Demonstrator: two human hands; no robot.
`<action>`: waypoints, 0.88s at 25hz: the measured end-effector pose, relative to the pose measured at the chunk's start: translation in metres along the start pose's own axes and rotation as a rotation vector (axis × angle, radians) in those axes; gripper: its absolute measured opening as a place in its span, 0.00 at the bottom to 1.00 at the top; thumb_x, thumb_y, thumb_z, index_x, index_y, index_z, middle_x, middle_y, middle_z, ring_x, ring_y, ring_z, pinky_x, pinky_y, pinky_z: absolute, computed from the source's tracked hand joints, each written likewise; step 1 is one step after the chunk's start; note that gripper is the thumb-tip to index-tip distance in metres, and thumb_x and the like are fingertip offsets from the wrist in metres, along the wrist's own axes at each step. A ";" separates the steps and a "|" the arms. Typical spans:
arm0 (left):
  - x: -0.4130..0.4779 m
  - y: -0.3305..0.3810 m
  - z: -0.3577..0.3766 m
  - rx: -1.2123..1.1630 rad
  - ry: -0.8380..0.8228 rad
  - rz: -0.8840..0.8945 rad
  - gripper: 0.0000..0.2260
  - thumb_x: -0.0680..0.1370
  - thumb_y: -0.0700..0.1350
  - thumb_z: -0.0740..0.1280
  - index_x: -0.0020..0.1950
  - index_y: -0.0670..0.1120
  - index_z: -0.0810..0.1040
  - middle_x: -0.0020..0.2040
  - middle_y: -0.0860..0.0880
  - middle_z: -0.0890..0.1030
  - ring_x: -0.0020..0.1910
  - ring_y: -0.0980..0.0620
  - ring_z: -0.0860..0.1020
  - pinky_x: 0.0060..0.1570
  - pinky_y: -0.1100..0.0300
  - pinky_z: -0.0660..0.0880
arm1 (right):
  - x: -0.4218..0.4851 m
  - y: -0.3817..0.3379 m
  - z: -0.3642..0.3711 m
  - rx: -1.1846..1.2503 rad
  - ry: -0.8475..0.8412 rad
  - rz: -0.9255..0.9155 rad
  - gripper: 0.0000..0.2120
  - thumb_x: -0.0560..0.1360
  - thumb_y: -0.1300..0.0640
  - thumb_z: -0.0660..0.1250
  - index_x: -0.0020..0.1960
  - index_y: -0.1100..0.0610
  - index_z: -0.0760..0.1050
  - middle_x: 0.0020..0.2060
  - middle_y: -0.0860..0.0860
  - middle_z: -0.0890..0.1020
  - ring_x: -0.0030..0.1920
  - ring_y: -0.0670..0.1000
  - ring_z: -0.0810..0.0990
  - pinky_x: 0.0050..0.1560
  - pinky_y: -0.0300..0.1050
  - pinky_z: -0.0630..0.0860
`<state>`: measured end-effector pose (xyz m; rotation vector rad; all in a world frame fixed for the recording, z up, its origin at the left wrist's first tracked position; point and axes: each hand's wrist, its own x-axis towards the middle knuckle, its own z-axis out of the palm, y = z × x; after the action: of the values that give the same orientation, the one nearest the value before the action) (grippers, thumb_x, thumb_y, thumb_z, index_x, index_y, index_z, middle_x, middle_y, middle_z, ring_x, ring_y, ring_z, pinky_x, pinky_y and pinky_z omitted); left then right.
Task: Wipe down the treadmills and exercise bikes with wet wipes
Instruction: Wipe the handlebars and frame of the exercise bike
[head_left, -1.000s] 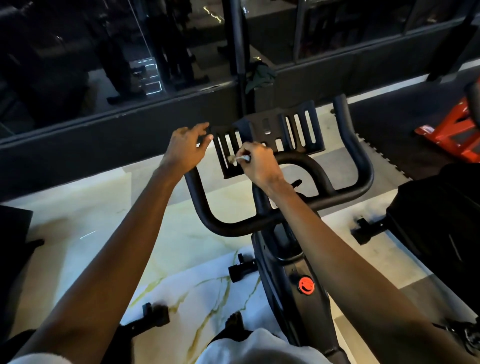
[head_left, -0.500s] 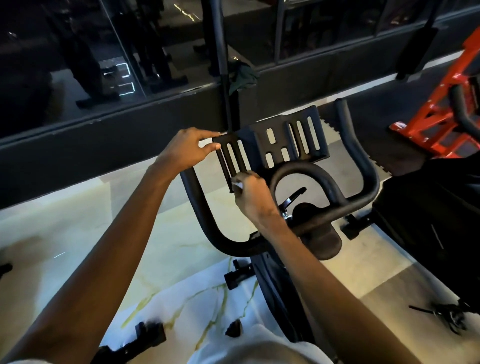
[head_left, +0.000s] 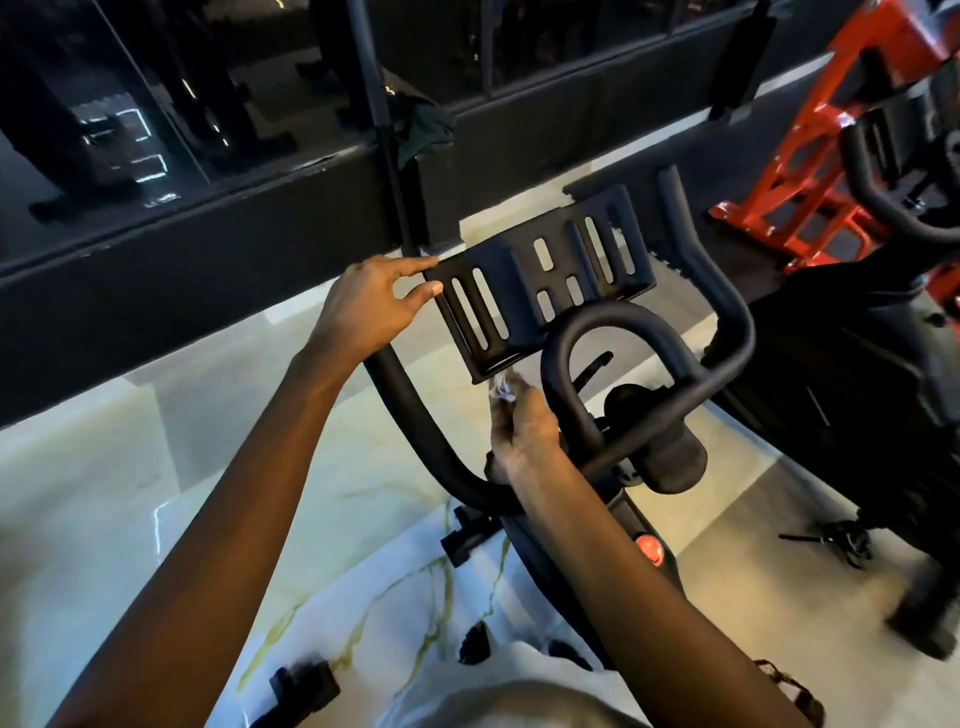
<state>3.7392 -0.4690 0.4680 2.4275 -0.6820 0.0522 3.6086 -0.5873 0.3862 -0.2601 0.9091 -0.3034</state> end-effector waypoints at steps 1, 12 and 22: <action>0.000 -0.002 0.001 0.014 0.008 0.019 0.19 0.80 0.58 0.68 0.71 0.58 0.76 0.69 0.46 0.77 0.68 0.46 0.75 0.65 0.47 0.75 | -0.003 0.002 0.004 0.001 0.022 -0.051 0.05 0.78 0.71 0.64 0.49 0.64 0.77 0.39 0.54 0.79 0.38 0.46 0.80 0.41 0.34 0.79; 0.003 -0.019 0.010 0.191 0.079 0.206 0.21 0.83 0.57 0.62 0.75 0.53 0.72 0.66 0.45 0.80 0.65 0.46 0.77 0.58 0.51 0.75 | -0.016 0.003 -0.011 -0.822 -0.224 -0.943 0.09 0.79 0.63 0.69 0.57 0.54 0.83 0.55 0.46 0.85 0.59 0.41 0.81 0.59 0.35 0.76; 0.002 -0.021 0.015 0.187 0.143 0.204 0.17 0.84 0.50 0.62 0.73 0.51 0.75 0.60 0.45 0.83 0.59 0.45 0.79 0.51 0.52 0.76 | 0.003 -0.016 0.020 -1.249 -0.381 -1.024 0.12 0.77 0.58 0.73 0.59 0.50 0.81 0.55 0.41 0.84 0.57 0.38 0.81 0.60 0.39 0.78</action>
<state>3.7496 -0.4645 0.4450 2.4912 -0.8909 0.3838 3.6241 -0.6015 0.4010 -1.8982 0.4044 -0.5608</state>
